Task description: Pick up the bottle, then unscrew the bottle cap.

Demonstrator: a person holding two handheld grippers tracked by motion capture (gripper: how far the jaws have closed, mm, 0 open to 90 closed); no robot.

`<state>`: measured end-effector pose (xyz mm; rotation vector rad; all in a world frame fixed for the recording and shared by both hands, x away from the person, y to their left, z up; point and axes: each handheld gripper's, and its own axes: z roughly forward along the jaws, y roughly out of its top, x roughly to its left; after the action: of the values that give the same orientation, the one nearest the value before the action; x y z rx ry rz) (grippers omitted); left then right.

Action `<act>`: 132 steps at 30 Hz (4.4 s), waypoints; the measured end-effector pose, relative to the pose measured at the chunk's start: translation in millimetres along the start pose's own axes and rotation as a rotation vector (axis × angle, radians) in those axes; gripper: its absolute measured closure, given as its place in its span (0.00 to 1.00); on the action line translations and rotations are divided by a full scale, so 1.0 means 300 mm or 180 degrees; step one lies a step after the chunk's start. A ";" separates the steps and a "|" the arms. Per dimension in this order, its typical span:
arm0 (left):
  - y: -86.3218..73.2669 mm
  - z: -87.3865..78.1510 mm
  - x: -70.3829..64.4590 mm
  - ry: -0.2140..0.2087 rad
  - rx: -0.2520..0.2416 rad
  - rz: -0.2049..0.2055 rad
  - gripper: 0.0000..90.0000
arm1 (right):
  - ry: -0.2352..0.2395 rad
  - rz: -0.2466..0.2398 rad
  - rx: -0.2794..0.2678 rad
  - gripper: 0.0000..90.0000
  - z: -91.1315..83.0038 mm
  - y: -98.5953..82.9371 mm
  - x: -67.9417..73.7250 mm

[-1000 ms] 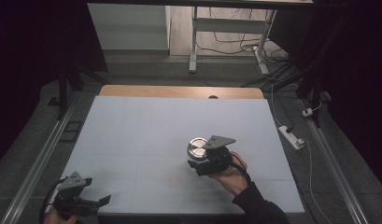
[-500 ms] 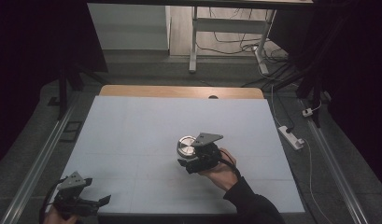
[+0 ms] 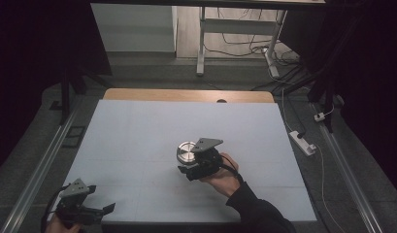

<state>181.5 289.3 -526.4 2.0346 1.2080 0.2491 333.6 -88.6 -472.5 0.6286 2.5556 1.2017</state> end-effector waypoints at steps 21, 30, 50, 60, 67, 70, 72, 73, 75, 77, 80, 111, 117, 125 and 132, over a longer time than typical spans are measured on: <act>0.036 0.002 -0.008 -0.0233 -0.0125 0.0169 0.00 | 0.0024 -0.0067 -0.0010 0.17 -0.004 0.006 0.013; 0.109 0.044 -0.019 -0.0486 -0.0301 0.0389 0.00 | 0.0061 -0.0080 -0.0010 0.17 -0.003 0.005 0.014; 0.365 0.135 -0.078 -0.0665 -0.0287 0.0765 0.00 | 0.0108 -0.0102 -0.0051 0.17 -0.015 0.013 0.018; 0.489 0.191 -0.107 -0.0758 -0.0245 0.1110 0.00 | 0.0126 -0.0123 -0.0061 0.17 -0.019 0.012 0.015; 0.571 0.224 -0.141 -0.0967 -0.0220 0.1394 0.00 | 0.0177 -0.0156 -0.0051 0.17 -0.016 0.013 0.020; 0.600 0.240 -0.154 -0.1119 -0.0223 0.1449 0.00 | 0.0204 -0.0173 -0.0045 0.17 -0.013 0.013 0.020; 0.618 0.251 -0.164 -0.1195 -0.0215 0.1494 0.00 | 0.0215 -0.0169 -0.0039 0.17 -0.011 0.013 0.021; 0.618 0.251 -0.164 -0.1195 -0.0215 0.1494 0.00 | 0.0215 -0.0169 -0.0039 0.17 -0.011 0.013 0.021; 0.645 0.265 -0.177 -0.1327 -0.0230 0.1576 0.01 | 0.0243 -0.0177 -0.0029 0.17 -0.008 0.014 0.025; 0.654 0.269 -0.182 -0.1376 -0.0241 0.1602 0.02 | 0.0253 -0.0182 -0.0025 0.17 -0.007 0.014 0.026; 0.689 0.288 -0.204 -0.1482 -0.0230 0.1746 0.05 | 0.0295 -0.0219 -0.0024 0.17 -0.002 0.018 0.031; 0.715 0.273 -0.288 -0.0931 -0.0249 0.1512 0.05 | 0.0153 -0.0038 -0.0078 0.17 -0.009 0.023 0.019; 0.720 0.283 -0.241 -0.1375 -0.0053 0.1947 0.06 | 0.0282 -0.0095 -0.0044 0.17 -0.001 0.020 0.026; 0.715 0.316 -0.222 -0.1693 -0.0070 0.2126 0.22 | 0.0456 -0.0302 -0.0007 0.17 0.011 0.020 0.051; 0.713 0.297 -0.268 -0.1329 -0.0073 0.1918 0.23 | 0.0377 -0.0216 -0.0058 0.17 0.007 0.021 0.053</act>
<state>327.8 119.2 -427.4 2.2408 0.3229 0.1088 322.2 -76.2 -469.5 0.4760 2.6359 1.2735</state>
